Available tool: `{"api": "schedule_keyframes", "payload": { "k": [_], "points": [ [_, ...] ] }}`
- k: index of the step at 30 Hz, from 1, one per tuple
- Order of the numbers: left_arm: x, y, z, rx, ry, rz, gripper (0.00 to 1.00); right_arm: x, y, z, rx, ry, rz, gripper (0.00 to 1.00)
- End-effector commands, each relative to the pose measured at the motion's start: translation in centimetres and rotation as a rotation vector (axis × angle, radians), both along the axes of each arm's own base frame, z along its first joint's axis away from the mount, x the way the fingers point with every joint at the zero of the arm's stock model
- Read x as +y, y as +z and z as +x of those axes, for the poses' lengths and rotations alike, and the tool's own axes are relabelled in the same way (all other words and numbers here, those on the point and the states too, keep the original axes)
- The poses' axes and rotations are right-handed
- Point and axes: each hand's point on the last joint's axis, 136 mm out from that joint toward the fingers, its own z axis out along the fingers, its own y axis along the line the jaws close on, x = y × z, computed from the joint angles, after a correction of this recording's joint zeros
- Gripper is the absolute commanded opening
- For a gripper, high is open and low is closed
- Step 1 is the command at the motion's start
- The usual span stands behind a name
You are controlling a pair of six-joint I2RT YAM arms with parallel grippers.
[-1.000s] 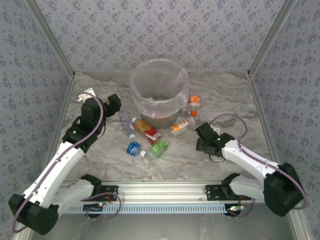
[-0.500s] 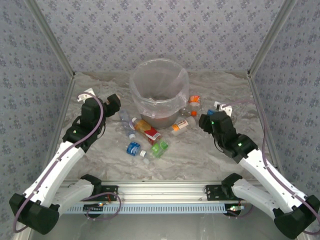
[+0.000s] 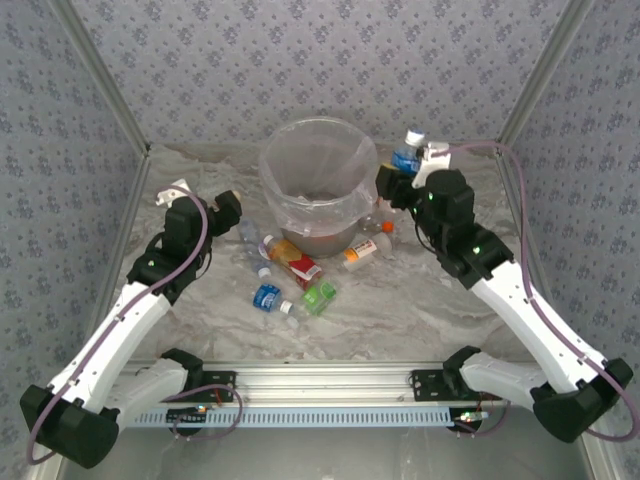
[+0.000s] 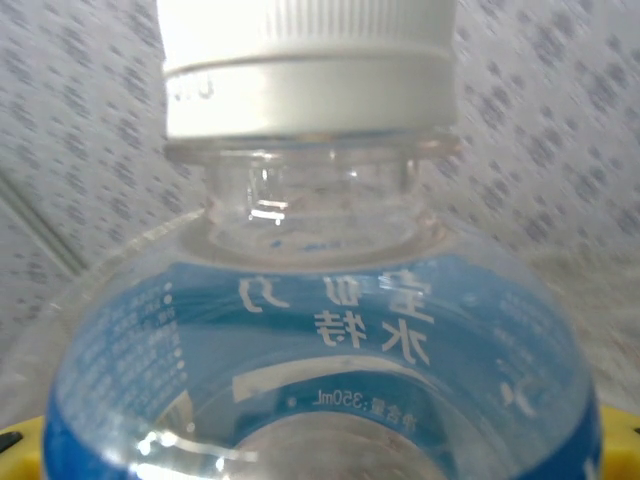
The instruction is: Put the plastic bottles in the bin
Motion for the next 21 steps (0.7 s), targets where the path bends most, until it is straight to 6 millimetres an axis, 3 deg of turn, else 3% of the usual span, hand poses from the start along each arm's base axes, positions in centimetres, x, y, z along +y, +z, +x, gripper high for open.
{"api": "schedule_keyframes", "payload": {
  "k": [1,10,16,21],
  "points": [
    [0.9,-0.4,-0.1,0.020,0.049,-0.001,1.00,3.1,4.7,0.1,-0.094,0.158,-0.035,0.56],
    [0.3,-0.9,-0.5,0.042,0.001,0.003,1.00,10.1,2.0,4.6,0.001,0.332,-0.118,0.58],
    [0.9,-0.8,-0.9,0.028,0.015,0.018,0.99,13.9,-3.0,6.2,0.144,0.412,-0.278,0.61],
    [1.2,-0.6,-1.1,0.020,0.019,0.034,0.99,14.8,-7.9,7.6,0.287,0.391,-0.416,0.64]
  ]
}}
